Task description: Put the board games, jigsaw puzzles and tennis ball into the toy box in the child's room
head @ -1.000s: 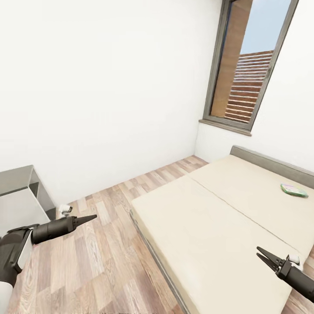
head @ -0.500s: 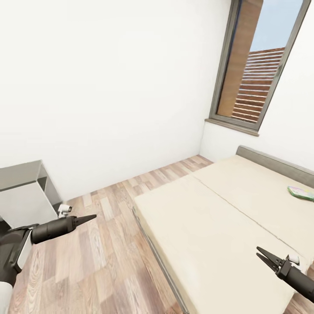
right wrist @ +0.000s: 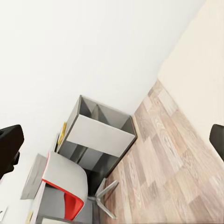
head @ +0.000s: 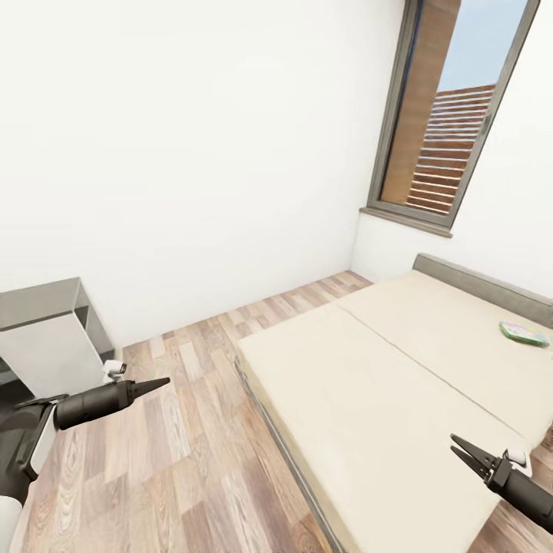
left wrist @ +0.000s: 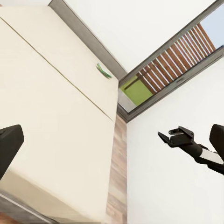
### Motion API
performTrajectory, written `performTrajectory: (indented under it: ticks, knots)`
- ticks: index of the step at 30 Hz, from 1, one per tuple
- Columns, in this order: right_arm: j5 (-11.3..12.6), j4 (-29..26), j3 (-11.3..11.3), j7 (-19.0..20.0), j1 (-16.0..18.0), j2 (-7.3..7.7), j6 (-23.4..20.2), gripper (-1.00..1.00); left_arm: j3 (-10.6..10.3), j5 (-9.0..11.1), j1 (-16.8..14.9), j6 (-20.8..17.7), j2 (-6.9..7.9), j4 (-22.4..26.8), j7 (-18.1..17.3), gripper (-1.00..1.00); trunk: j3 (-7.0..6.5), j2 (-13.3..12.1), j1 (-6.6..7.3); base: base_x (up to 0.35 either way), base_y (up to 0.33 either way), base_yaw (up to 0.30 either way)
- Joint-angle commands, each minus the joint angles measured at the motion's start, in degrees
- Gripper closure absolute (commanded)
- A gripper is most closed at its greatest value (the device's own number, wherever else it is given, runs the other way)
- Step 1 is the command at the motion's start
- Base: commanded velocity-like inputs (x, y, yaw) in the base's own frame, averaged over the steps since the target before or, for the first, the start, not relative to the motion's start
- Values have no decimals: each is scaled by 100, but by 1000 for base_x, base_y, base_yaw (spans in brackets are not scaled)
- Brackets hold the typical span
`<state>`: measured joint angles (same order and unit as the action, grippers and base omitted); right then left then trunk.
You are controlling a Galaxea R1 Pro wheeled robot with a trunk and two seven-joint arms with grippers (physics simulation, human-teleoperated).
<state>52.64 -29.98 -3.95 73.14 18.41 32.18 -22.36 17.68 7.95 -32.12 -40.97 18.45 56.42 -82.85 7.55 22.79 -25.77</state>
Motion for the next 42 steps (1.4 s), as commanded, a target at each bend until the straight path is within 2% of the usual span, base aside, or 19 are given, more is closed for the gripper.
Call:
performTrajectory:
  ticks: [1, 25, 42]
  knots:
    - [28, 1, 5, 11, 4, 0, -58, -100, 3, 4, -4, -60, 1, 1, -16, -100, 13, 13, -1, -162, 0, 0]
    - [27, 1, 5, 16, 4, -2, -50, -100, -9, 4, -4, -69, 1, -1, -12, -100, 13, 13, -1, -29, -2, 0]
    - [27, 1, 9, 17, 4, -2, -49, -100, -10, 4, -4, -69, 1, -3, -12, -100, 13, 13, -1, -74, -93, 0]
